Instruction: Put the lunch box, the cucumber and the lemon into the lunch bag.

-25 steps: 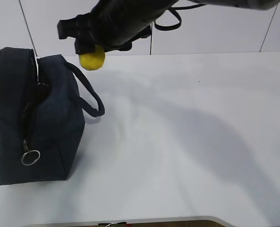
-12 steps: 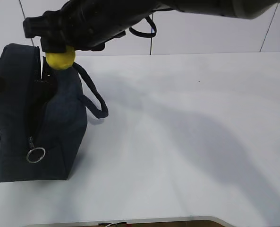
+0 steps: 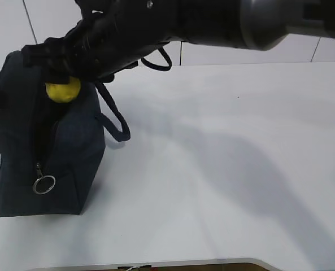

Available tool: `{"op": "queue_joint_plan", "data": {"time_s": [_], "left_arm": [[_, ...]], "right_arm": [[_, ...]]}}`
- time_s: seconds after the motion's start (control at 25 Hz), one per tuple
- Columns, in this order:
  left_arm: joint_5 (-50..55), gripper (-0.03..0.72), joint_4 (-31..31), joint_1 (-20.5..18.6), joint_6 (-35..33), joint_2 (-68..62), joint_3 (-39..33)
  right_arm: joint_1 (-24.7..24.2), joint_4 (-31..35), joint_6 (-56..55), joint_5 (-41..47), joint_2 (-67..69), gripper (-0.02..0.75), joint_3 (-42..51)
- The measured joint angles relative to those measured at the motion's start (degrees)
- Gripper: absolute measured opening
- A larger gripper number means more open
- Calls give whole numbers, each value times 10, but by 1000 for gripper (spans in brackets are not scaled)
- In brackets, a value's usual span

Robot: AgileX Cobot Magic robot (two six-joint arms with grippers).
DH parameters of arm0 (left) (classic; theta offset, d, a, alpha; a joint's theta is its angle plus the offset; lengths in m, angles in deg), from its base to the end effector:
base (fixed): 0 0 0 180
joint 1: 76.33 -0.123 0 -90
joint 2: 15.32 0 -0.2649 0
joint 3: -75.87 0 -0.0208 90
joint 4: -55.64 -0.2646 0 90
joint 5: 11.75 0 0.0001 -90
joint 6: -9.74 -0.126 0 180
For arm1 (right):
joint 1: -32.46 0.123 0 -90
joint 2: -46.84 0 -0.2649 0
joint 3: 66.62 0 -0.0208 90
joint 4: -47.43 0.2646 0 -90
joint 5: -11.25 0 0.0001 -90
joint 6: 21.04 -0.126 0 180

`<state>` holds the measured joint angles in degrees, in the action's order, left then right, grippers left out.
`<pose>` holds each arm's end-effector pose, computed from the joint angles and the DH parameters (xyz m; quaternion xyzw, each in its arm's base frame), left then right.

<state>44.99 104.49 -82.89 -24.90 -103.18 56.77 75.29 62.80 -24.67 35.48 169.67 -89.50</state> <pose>0.3022 -0.0451 0.2439 0.0484 0.9170 -0.3051 0.2526 0.3664 0.3584 0.2513 -0.2165 0.8525 0.2800 0.3846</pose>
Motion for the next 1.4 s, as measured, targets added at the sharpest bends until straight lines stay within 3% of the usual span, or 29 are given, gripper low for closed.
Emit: {"op": "queue_joint_plan", "data": {"time_s": [0.36,0.8,1.08,1.4], "left_arm": [[1,12,1,0,-1,0,0],[2,12,6,0,-3,0,0],[2,12,10,0,-5,0,0],[4,12,11,0,-6,0,0]], "right_arm": [[4,102,106,-9,27,391,0],[4,136,174,-11,48,396,0],[4,193,265,-7,49,481,-14],[4,201,291,13,49,492,-21]]}}
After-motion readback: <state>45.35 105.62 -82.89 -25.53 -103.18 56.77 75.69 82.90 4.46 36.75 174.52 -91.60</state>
